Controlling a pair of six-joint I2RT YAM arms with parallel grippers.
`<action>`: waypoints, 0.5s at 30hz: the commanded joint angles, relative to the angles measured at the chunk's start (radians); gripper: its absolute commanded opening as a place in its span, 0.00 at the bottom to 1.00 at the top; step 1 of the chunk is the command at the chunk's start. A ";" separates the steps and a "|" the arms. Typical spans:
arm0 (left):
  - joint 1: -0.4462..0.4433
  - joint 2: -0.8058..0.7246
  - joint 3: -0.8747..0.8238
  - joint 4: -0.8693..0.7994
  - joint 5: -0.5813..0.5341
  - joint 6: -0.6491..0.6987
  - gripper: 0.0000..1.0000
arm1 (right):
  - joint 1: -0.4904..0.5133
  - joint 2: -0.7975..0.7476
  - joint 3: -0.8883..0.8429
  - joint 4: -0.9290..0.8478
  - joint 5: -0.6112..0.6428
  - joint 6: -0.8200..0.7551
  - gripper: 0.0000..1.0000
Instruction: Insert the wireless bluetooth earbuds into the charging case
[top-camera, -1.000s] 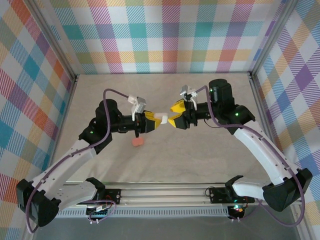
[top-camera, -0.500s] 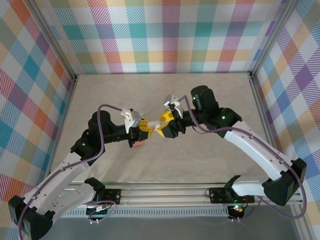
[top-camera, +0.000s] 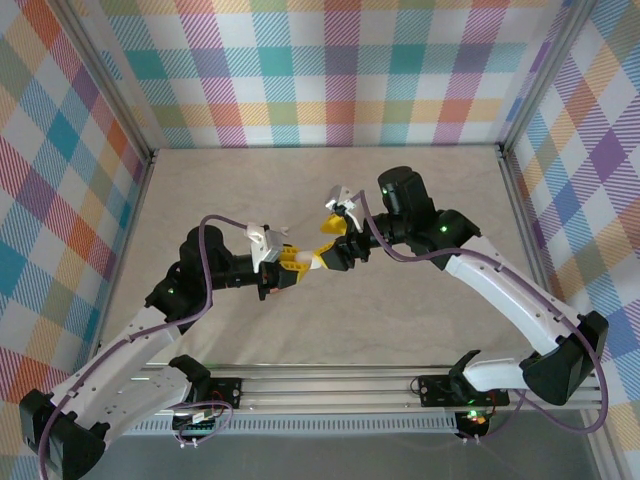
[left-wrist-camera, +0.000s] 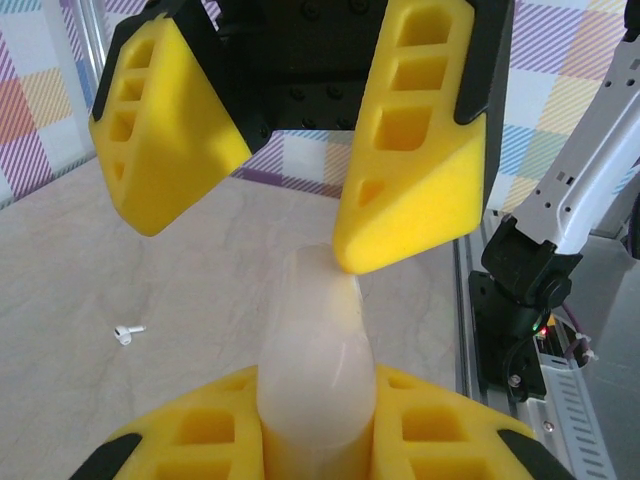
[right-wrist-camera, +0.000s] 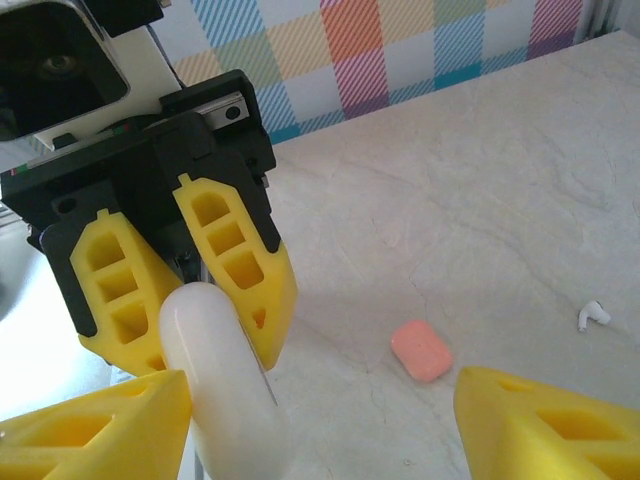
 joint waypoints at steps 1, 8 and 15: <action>-0.007 0.003 0.003 0.069 0.042 0.002 0.00 | 0.001 0.007 0.026 -0.027 -0.044 -0.048 0.70; -0.007 0.030 0.027 0.051 0.039 -0.020 0.00 | 0.002 -0.016 -0.030 -0.021 -0.079 -0.050 0.72; -0.007 0.028 0.027 0.056 0.035 -0.028 0.00 | 0.002 -0.001 -0.030 -0.056 -0.066 -0.087 0.74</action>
